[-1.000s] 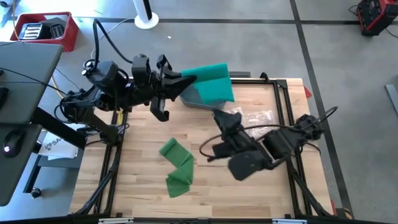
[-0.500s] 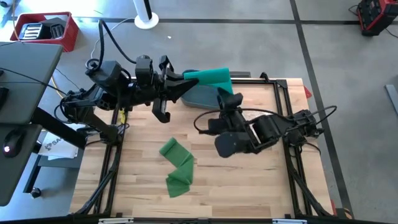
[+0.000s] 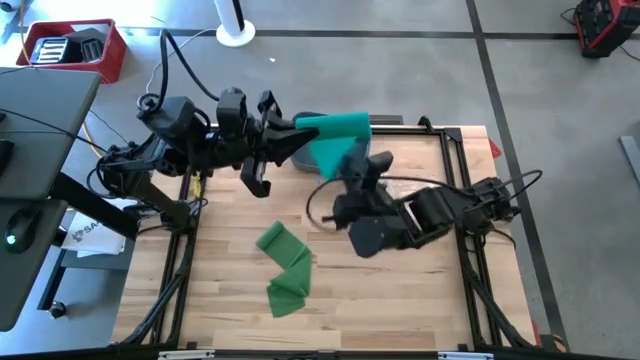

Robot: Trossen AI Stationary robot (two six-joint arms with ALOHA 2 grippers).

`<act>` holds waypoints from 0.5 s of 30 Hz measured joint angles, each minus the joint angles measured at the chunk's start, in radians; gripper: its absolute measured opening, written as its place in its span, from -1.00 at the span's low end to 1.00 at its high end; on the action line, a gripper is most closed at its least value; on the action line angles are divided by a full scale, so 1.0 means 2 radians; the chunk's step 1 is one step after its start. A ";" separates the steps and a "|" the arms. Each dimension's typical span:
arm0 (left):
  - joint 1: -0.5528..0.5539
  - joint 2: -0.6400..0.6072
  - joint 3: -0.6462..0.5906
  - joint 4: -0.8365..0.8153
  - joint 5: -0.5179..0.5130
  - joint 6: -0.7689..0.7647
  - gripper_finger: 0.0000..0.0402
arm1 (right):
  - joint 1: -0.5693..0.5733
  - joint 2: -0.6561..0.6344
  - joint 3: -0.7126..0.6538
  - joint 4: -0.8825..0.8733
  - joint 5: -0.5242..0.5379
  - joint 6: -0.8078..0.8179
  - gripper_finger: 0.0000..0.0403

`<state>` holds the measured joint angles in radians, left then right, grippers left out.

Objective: Roll bandage
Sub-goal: Roll the blue bandage

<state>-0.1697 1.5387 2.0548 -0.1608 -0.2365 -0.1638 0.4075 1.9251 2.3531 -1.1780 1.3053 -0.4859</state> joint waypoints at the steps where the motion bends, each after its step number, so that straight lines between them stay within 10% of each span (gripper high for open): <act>1: 0.000 -0.001 0.000 0.000 0.000 0.000 -0.97 | 0.004 0.000 0.000 0.001 -0.033 0.047 -0.49; 6: 0.000 -0.005 0.000 0.000 0.002 0.010 -0.97 | 0.018 -0.009 0.000 -0.021 -0.143 0.289 -0.94; 15: 0.000 -0.008 0.000 0.000 0.013 0.018 -0.97 | 0.068 -0.068 0.000 -0.036 -0.186 0.487 -0.80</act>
<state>-0.1696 1.5219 2.0548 -0.1600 -0.2103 -0.1284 0.5426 1.7887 2.3531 -1.2505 0.9334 0.4889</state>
